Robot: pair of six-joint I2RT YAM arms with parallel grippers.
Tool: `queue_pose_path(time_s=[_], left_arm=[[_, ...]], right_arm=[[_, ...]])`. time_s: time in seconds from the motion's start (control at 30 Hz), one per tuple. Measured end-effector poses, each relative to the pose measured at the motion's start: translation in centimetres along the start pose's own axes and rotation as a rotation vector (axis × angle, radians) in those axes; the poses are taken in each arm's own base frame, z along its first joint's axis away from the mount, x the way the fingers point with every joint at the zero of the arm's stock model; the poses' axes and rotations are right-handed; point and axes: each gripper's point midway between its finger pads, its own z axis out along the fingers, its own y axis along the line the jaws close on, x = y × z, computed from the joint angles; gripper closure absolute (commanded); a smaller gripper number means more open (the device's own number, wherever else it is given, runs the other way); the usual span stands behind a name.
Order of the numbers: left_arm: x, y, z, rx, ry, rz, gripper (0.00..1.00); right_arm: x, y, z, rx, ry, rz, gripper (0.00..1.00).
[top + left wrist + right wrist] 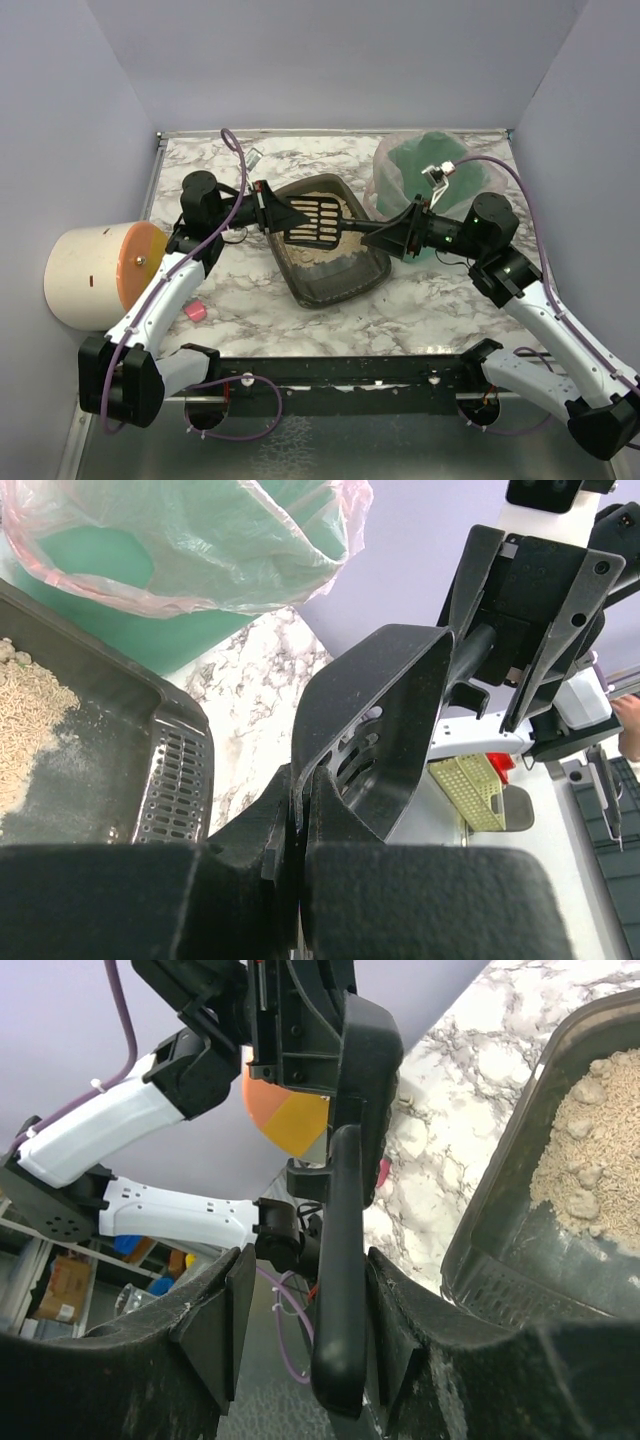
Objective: Clean the litter box
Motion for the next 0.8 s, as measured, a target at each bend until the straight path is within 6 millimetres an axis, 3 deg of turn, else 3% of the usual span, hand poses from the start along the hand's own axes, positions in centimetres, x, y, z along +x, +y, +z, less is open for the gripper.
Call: queue_pose_path(time_s=[0.33, 0.8], left_arm=[[0.4, -0.2, 0.3, -0.001, 0.028, 0.035, 1.00], [1.3, -0.3, 0.6, -0.002, 0.065, 0.047, 1.00]], right_arm=[[0.8, -1.0, -0.2, 0.046, 0.033, -0.014, 0.54], [0.5, -0.7, -0.5, 0.051, 0.037, -0.033, 0.61]])
